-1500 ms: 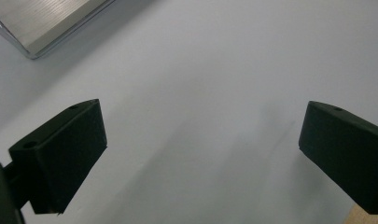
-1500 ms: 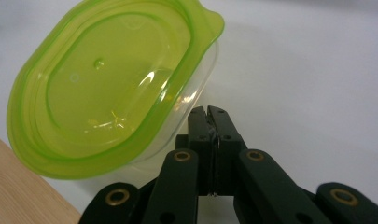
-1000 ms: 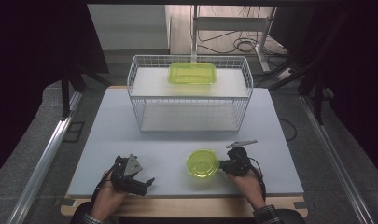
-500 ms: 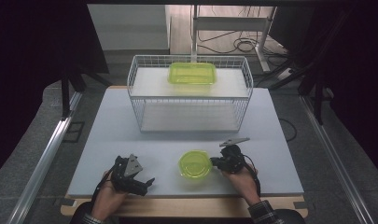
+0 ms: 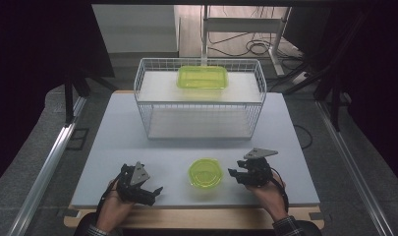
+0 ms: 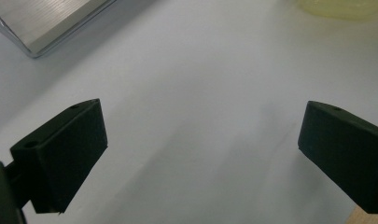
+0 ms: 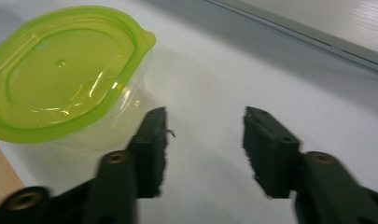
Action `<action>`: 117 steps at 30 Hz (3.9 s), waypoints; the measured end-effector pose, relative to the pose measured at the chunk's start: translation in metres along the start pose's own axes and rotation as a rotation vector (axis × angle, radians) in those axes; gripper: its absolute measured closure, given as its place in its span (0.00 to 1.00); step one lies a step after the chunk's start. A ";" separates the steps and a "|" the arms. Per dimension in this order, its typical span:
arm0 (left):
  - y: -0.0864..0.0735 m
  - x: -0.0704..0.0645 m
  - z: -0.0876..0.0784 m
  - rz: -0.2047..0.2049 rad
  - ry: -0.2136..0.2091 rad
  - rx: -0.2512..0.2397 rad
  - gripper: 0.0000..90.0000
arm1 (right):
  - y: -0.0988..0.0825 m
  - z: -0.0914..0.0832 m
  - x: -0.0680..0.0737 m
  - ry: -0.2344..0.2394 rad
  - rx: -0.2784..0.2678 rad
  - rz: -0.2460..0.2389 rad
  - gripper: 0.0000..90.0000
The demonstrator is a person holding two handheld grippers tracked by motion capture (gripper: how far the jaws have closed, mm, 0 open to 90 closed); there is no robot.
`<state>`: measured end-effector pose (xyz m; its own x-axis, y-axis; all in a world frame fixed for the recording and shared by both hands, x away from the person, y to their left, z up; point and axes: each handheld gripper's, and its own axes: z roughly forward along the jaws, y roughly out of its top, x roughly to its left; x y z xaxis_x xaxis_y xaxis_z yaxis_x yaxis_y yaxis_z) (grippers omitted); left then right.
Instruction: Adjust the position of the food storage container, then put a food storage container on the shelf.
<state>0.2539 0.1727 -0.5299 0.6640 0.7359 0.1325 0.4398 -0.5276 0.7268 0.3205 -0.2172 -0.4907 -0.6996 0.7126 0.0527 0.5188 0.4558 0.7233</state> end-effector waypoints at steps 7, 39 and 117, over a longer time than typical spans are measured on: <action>0.000 0.000 0.001 0.006 -0.002 0.008 0.01 | -0.009 0.000 0.000 0.026 0.005 -0.008 0.25; 0.000 -0.002 0.003 0.022 -0.002 0.028 0.01 | 0.016 0.005 0.009 0.173 -0.039 0.097 0.04; 0.000 0.002 0.000 -0.032 -0.018 0.026 0.01 | 0.090 -0.014 -0.037 0.537 -0.113 0.456 0.90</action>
<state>0.2553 0.1746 -0.5298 0.6600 0.7449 0.0970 0.4766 -0.5150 0.7125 0.3867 -0.2101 -0.4183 -0.5855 0.4446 0.6778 0.7836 0.0963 0.6137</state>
